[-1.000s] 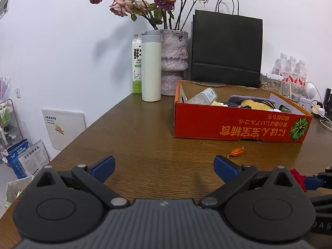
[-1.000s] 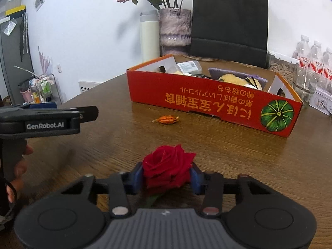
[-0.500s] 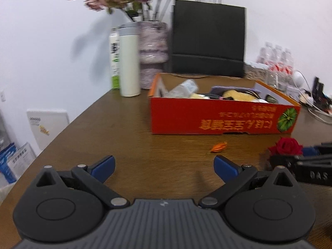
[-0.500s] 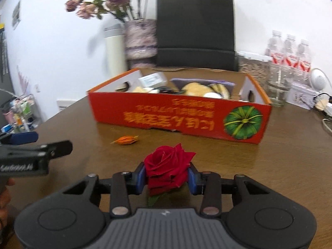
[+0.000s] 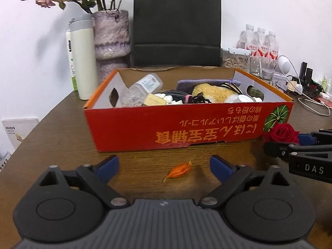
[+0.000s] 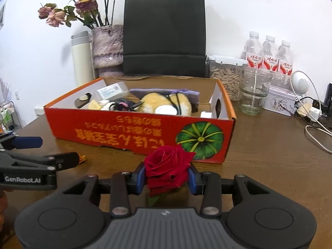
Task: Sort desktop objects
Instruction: 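Grasp the small orange bud with the left gripper while the right holds the rose, then carry the orange bud and red rose over the box with both grippers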
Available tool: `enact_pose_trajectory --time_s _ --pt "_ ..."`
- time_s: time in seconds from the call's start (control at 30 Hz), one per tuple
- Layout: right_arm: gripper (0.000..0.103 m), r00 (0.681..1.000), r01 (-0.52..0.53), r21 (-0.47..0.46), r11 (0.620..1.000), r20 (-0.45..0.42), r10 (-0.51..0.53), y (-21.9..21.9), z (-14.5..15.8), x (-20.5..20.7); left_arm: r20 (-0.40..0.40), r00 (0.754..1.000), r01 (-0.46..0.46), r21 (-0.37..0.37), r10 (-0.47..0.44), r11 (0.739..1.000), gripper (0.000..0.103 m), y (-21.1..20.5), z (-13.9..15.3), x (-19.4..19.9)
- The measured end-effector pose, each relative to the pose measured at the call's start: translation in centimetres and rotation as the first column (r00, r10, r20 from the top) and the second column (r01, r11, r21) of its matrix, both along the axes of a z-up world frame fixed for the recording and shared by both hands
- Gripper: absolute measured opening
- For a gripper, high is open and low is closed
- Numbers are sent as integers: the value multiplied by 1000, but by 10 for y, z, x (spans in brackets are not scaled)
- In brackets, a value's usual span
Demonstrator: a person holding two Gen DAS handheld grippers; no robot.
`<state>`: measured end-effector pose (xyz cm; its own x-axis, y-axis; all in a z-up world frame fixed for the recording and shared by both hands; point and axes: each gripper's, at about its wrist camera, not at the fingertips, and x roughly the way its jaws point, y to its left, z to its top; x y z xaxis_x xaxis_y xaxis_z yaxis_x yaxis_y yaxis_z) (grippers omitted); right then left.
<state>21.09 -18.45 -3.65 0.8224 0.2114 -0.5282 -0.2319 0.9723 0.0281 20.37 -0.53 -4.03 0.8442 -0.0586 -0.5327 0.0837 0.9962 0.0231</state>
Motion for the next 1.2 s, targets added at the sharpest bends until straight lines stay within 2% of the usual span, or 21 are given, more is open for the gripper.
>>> enact_pose_trajectory --time_s 0.03,0.1,0.2,0.37,0.43,0.53,0.83,1.07,1.2 --pt "39 1000 0 0 1000 -2 0 -1 0 3 -7 1000 6 -4 -6 1000 84 -1 -1 3" --pt "39 1000 -4 10 1000 -8 5 -4 -1 7 -35 999 20 -14 -20 1000 69 -2 -2 9" --pt "39 1000 -14 15 1000 -10 14 -6 -1 9 -90 995 48 -60 -53 997 55 -2 -7 14" --pt "39 1000 -27 13 1000 -14 27 -4 -1 9 -86 995 41 -50 -45 998 37 -2 -8 14" --pt "39 1000 -25 12 1000 -12 26 -4 -1 8 -85 995 38 -57 -43 998 22 0 -8 14" --pt "39 1000 -14 8 1000 -7 14 -4 -1 7 -85 995 36 -69 -42 997 15 1 -7 15" --pt "39 1000 -1 0 1000 28 1 -1 2 0 -71 997 5 -95 -12 995 14 2 -5 11" --pt "39 998 -29 12 1000 57 28 7 6 -13 10 1000 -1 -101 2 995 14 -2 10 -6" --pt "39 994 -46 44 998 104 41 10 19 -22 81 997 12 -106 -3 994 14 -6 27 -17"
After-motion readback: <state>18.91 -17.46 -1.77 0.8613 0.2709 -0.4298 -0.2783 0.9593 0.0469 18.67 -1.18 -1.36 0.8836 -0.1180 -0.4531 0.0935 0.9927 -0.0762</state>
